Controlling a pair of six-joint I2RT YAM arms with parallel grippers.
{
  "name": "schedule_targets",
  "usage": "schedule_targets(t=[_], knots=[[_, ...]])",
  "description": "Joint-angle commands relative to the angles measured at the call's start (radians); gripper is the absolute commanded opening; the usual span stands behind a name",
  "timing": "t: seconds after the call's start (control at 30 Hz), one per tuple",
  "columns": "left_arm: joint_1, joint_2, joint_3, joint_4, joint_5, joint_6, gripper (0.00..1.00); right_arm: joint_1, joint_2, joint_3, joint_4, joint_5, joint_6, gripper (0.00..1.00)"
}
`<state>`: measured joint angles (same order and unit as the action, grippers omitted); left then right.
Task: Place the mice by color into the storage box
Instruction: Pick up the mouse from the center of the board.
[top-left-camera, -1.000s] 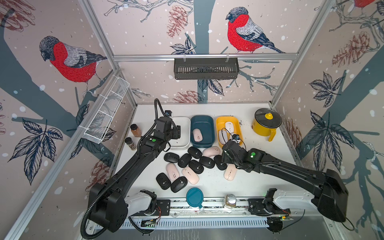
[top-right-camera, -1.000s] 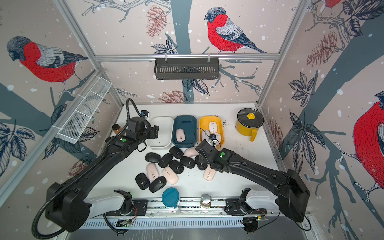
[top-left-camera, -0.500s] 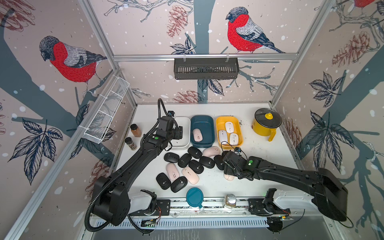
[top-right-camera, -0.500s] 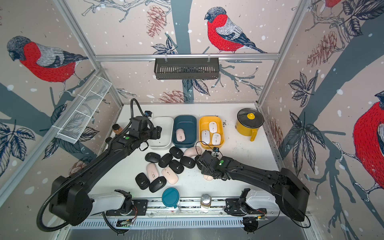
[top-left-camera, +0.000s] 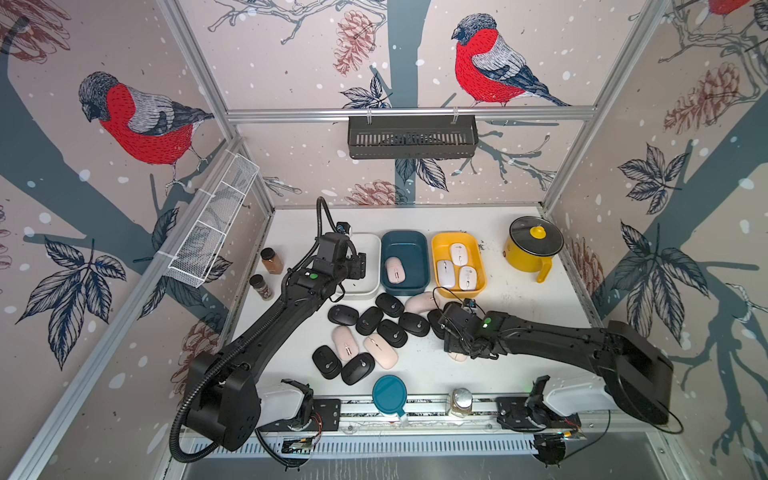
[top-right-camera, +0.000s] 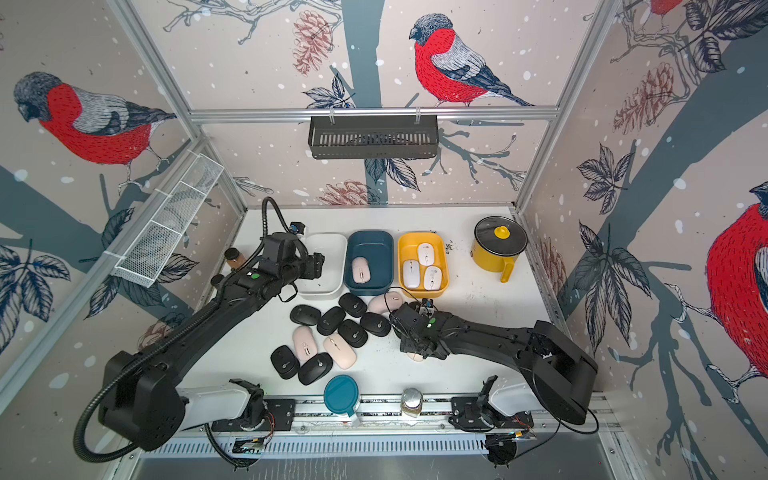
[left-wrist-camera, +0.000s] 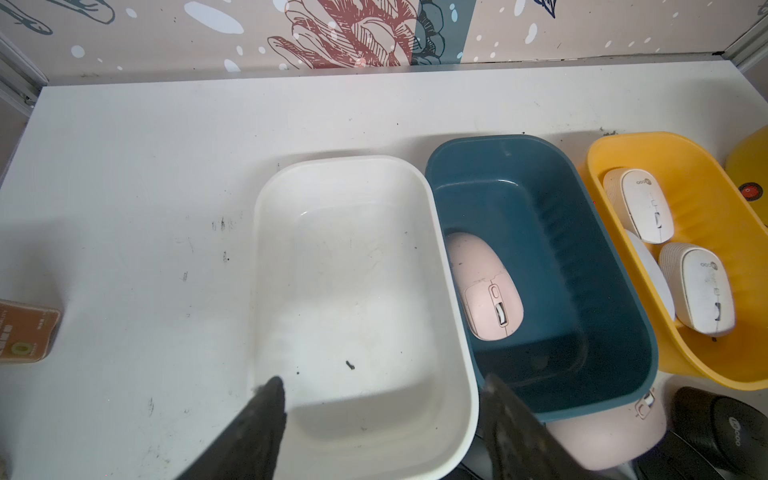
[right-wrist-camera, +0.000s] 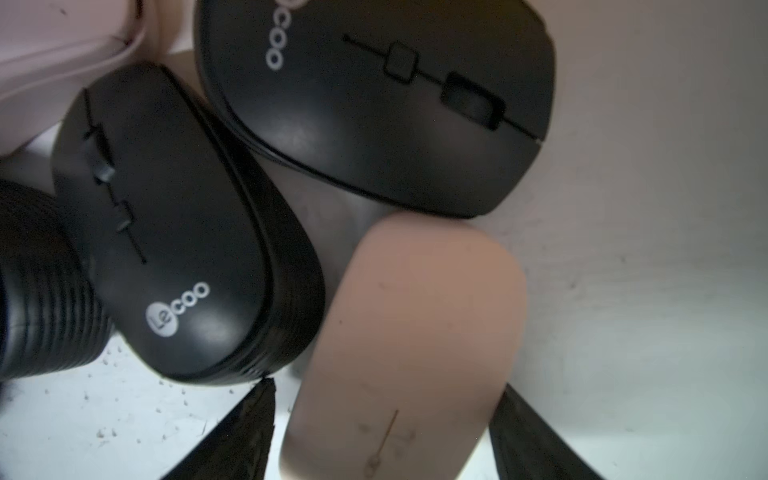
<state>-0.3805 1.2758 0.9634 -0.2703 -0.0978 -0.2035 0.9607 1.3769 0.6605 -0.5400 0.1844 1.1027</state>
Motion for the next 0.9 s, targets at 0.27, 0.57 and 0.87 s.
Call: schedule_targets(t=[0.27,0.57,0.87], knots=[[0.002,-0.005,0.009,0.014,0.012,0.001,0.74,-0.043,0.020,0.008,-0.043,0.034,-0.024,0.78],[0.001,0.000,0.009,0.014,0.015,-0.002,0.74,-0.098,-0.025,-0.033,-0.033,0.010,-0.039,0.77],[0.002,-0.003,0.010,0.015,0.015,-0.002,0.74,-0.108,-0.016,-0.047,-0.008,-0.031,-0.044,0.71]])
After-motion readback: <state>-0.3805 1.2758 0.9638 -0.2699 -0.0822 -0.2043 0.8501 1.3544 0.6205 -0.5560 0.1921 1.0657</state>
